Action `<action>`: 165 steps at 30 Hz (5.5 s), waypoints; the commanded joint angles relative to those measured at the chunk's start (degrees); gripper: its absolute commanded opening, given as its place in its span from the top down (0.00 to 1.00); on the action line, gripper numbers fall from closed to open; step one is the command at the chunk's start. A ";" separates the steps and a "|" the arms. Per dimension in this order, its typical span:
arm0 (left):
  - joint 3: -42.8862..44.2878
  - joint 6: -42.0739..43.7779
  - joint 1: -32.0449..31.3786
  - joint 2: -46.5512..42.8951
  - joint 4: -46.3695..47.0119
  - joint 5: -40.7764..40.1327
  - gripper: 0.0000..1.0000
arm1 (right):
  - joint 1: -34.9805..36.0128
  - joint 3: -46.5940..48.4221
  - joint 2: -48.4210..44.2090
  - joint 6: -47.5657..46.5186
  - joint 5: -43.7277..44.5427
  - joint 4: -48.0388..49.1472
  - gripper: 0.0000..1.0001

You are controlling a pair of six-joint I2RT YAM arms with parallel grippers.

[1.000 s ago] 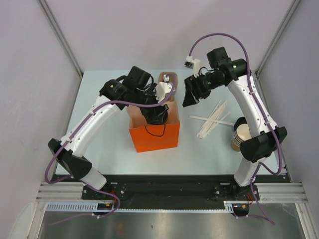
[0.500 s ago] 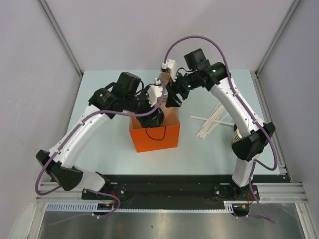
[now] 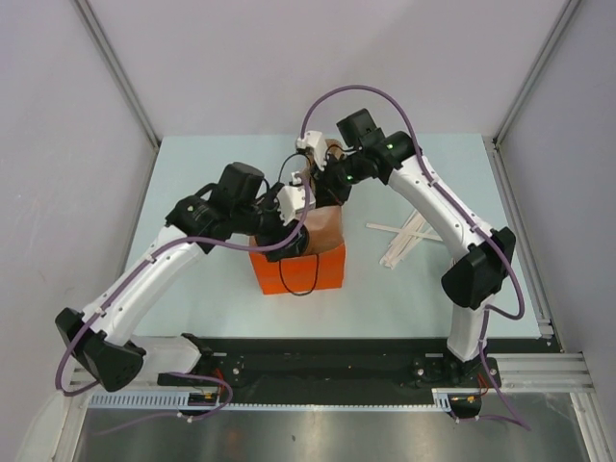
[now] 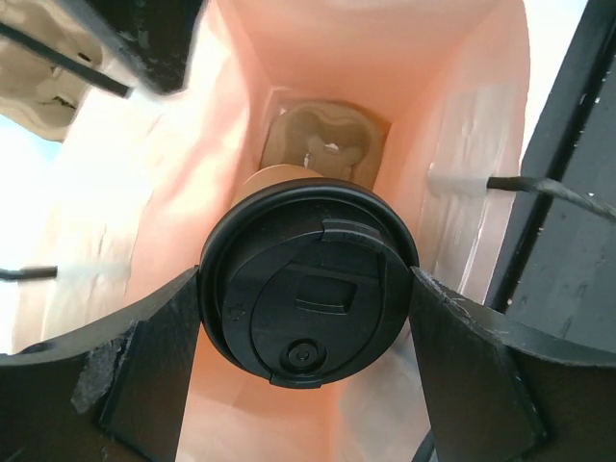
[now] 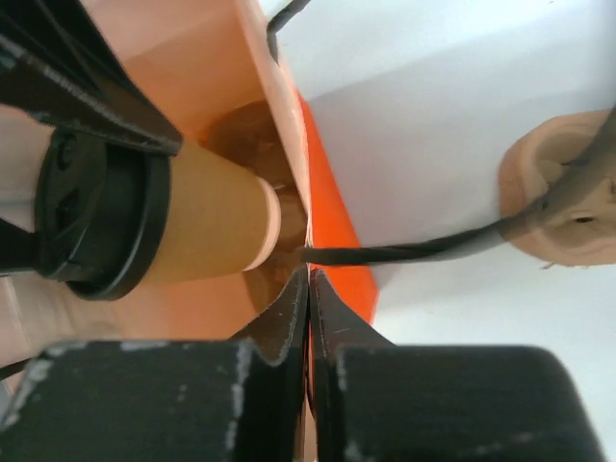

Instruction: Pack the takeout coffee

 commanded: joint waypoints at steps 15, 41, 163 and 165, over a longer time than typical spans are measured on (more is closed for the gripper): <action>-24.00 6.32 -4.88 -17.37 17.61 -11.43 0.98 | 10.17 -36.20 -31.02 0.44 14.37 36.25 1.00; -45.12 11.95 -12.78 -31.36 38.89 -20.49 1.00 | 20.98 -47.72 -36.83 2.37 30.13 43.92 1.00; -41.78 31.72 -0.49 -23.19 19.99 -16.45 0.99 | 19.49 -39.64 -29.89 8.88 9.30 40.05 1.00; -41.16 31.81 0.30 -22.04 19.73 -16.53 0.99 | 19.14 -39.64 -29.89 9.23 8.77 40.32 1.00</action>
